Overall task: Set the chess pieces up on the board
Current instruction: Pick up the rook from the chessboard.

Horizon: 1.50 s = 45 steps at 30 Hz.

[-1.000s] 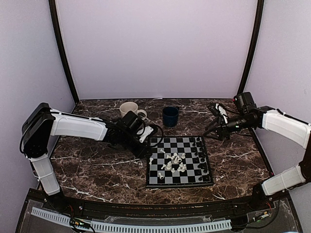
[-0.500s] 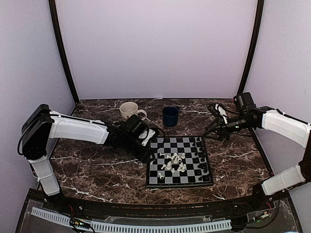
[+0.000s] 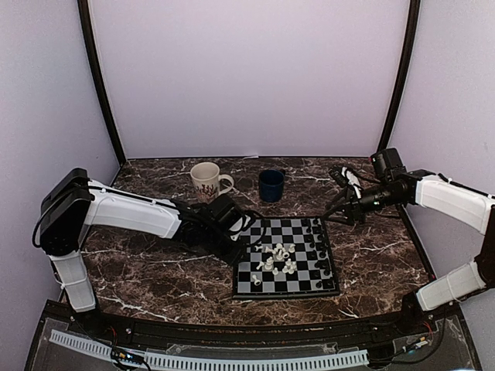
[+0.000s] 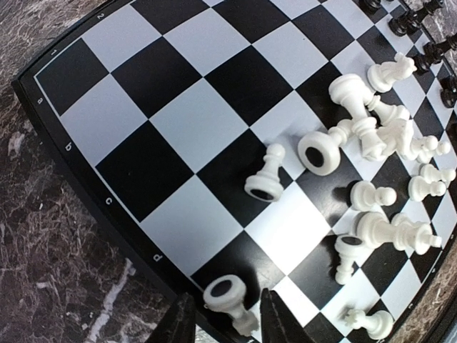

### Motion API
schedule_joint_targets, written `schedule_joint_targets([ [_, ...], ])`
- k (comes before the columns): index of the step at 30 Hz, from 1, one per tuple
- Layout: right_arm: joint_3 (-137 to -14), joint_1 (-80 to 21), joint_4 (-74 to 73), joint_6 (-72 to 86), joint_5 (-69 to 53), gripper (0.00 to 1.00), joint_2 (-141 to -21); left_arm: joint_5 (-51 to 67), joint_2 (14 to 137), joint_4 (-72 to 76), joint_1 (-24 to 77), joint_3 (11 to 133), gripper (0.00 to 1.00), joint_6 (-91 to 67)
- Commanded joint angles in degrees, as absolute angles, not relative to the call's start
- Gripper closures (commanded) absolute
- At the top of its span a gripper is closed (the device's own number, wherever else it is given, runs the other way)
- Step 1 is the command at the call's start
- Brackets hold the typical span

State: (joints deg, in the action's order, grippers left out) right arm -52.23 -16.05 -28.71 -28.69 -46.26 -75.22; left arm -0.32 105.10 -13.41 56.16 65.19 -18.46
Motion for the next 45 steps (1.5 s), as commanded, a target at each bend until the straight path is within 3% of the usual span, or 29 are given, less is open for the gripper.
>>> schedule_joint_targets([
  [1, -51.79, -15.74, -27.69, -29.43, -46.17, 0.54, -75.45, -1.67, 105.95, -14.12, 56.6, 66.08, 0.68, -18.71],
  [7, -51.81, -15.74, -27.6, -29.53, -46.14, 0.54, -75.66, -2.12, 107.03, -15.84, 56.95, 67.03, 0.73, -18.39],
  [22, -51.94, -15.79, -27.94, -29.75, -46.45, 0.55, -76.29, -4.45, 106.0, -21.49, 58.79, 67.63, 0.67, -18.95],
  [37, -52.54, -15.8, -28.23, -29.84, -47.13, 0.56, -76.57, -3.23, 105.48, -21.66, 59.24, 66.27, 0.84, -17.54],
  [45, -59.67, -20.79, -35.69, -41.5, -43.71, 0.58, -79.92, 5.53, 102.02, -17.8, 54.54, 65.12, 0.89, -9.83],
])
